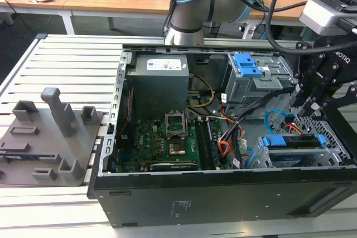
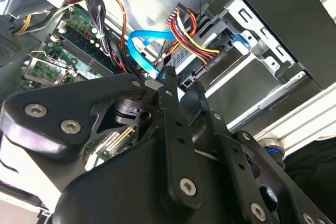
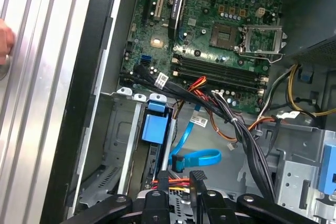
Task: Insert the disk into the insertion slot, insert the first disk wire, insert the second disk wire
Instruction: 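Insert the second disk wire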
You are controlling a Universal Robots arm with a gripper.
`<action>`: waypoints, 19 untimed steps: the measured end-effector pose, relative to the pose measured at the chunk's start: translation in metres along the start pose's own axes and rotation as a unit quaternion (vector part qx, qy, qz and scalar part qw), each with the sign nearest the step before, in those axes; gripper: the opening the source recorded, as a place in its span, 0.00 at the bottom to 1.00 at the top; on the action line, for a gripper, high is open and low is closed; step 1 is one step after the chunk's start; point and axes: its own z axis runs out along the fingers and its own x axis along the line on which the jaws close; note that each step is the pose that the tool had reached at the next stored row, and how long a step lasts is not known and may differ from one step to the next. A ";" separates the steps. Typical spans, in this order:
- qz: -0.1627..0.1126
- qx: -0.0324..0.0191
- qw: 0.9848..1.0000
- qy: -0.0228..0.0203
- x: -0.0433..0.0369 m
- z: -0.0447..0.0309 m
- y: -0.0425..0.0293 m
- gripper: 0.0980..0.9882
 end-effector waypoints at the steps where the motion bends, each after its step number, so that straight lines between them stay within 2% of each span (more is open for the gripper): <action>1: 0.000 0.000 1.000 0.000 -0.0001 0.0014 0.0003 0.23; 9: -0.003 0.000 1.000 0.000 -0.0006 0.0108 0.0017 0.23; 15: -0.005 0.000 1.000 0.000 -0.0020 0.0146 0.0086 0.23; 19: -0.009 0.000 1.000 0.002 -0.0017 0.0194 0.0111 0.23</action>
